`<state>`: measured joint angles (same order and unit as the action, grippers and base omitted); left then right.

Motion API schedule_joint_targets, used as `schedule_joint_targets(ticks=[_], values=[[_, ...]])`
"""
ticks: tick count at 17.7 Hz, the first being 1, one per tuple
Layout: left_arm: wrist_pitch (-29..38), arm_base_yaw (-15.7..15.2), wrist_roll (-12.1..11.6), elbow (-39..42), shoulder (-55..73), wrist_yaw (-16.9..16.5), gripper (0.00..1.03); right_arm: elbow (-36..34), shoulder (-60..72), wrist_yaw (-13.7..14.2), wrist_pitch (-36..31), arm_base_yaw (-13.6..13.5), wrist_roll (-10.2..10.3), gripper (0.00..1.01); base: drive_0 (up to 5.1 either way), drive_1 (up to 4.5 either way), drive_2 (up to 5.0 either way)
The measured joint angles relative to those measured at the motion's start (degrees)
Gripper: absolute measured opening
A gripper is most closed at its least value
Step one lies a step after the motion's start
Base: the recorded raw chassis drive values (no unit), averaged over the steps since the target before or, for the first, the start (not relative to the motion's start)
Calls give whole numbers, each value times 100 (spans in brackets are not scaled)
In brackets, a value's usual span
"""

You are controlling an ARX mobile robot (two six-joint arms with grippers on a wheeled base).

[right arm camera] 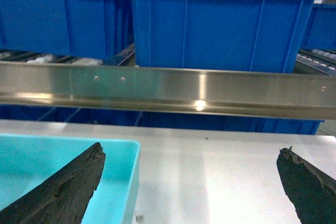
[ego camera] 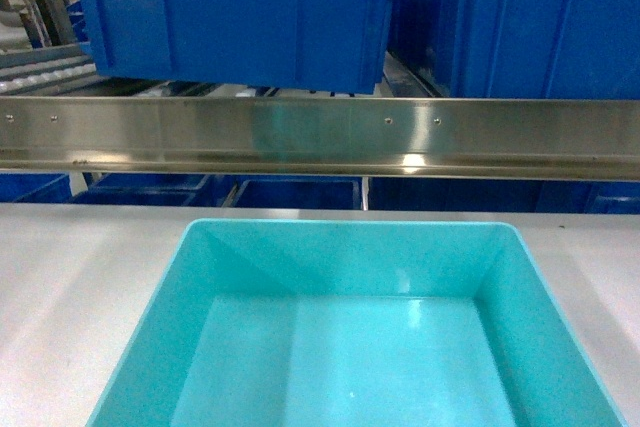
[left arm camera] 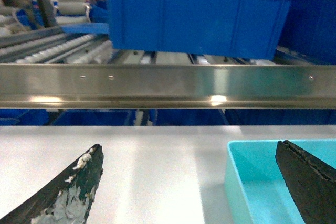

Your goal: Organize blue bins on left shelf correctly

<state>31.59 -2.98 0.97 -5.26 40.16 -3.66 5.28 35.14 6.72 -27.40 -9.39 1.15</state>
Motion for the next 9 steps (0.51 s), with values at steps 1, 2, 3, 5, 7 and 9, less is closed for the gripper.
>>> schedule_joint_targets(ticks=[1, 2, 3, 5, 7, 9], values=[[629, 114, -35, -378, 1165, -39, 98, 328, 793, 186, -448, -142, 28, 98, 0, 0, 0], [901, 177, -26, -702, 1985, 2, 98, 737, 1641, 299, -710, -310, 35, 98, 0, 0, 0], [951, 210, 17, -999, 2699, 136, 98, 1097, 2343, 378, -562, -435, 61, 98, 0, 0, 0], [968, 396, 101, -1416, 3860, 216, 98, 1788, 3700, 503, 109, -636, 105, 98, 0, 0, 0], [905, 584, 254, -1781, 4468, 282, 98, 2385, 4435, 481, 667, -728, 157, 98, 0, 0, 0], [846, 964, 437, -2020, 4815, 562, 98, 2826, 4942, 479, 820, -719, 173, 98, 0, 0, 0]])
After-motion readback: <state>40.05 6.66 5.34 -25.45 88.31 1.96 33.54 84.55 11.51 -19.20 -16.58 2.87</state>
